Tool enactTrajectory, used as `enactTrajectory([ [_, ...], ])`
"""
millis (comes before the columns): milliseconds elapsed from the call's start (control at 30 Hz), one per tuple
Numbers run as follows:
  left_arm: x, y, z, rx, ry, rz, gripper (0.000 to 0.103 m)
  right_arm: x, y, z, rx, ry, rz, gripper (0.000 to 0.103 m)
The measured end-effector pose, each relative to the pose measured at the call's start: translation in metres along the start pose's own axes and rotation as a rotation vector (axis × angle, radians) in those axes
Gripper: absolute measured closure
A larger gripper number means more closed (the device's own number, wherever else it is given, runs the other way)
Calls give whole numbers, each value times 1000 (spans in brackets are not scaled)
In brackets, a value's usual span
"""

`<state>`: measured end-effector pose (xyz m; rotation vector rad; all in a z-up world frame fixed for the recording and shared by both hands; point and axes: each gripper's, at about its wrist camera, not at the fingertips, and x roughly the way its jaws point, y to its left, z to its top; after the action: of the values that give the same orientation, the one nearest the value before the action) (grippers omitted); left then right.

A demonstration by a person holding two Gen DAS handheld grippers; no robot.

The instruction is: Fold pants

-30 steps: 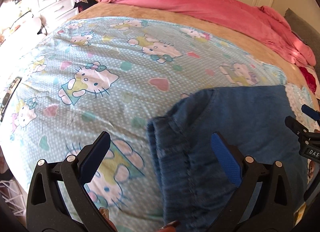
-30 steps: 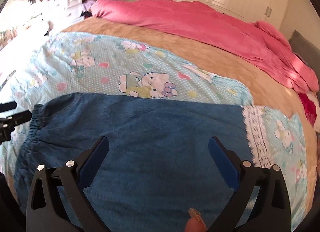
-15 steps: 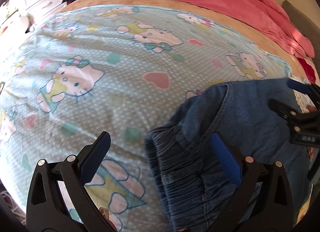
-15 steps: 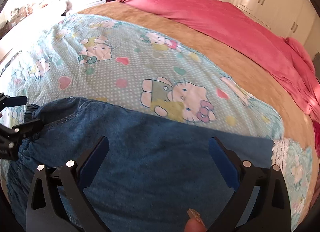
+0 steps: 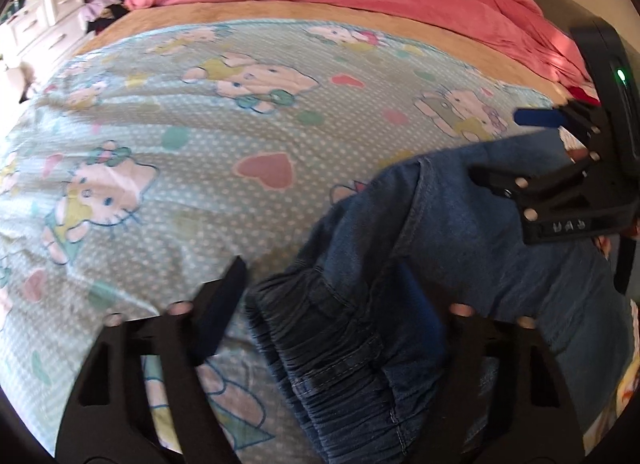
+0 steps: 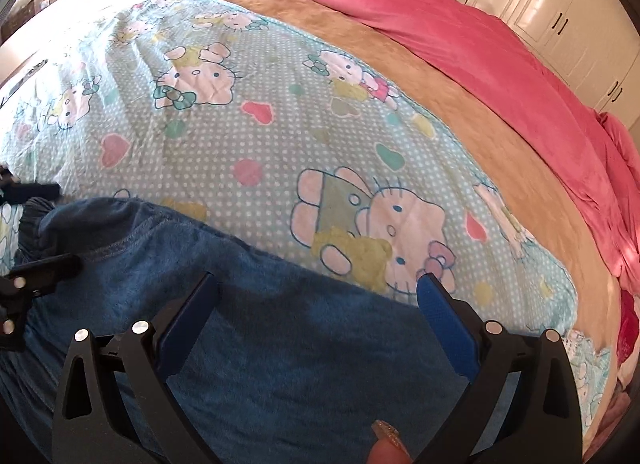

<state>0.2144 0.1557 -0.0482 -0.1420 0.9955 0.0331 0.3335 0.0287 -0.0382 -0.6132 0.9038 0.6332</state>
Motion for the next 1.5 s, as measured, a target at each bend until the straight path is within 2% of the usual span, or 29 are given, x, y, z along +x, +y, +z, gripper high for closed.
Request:
enactTrajectory([
  [100, -4, 3, -1, 4, -21, 17, 68, 3, 5, 2, -30, 0, 7, 4],
  [133, -6, 5, -1, -9, -28, 8, 70, 3, 8, 3, -43, 1, 3, 4],
  [200, -11, 10, -2, -41, -44, -23, 73, 2, 12, 3, -70, 1, -2, 4],
  [467, -38, -1, -3, -18, -126, -66, 76, 5, 23, 3, -156, 1, -16, 4],
  [667, -47, -5, -7, -4, -146, -70, 77, 3, 32, 5, -208, -36, -11, 6],
  [733, -48, -5, -8, -3, -150, -74, 77, 3, 36, 4, -229, -35, 8, 18],
  [800, -50, -5, -9, -2, -152, -76, 77, 3, 39, 3, -230, -30, 46, 41],
  [833, -50, -5, -10, -2, -152, -74, 77, 2, 40, 1, -219, -24, 83, 48],
  [900, -50, -3, -12, -6, -152, -72, 77, -2, 42, -1, -198, -24, 128, 74],
  [967, -51, -1, -13, -10, -152, -65, 77, -6, 43, -4, -176, -28, 125, 85],
  [1100, -55, 0, -16, -10, -158, -61, 77, -22, 36, -14, -96, -65, 137, 92],
  [1500, -88, -20, -33, 74, -209, -43, 75, -113, 26, -65, 51, -226, 165, 93],
])
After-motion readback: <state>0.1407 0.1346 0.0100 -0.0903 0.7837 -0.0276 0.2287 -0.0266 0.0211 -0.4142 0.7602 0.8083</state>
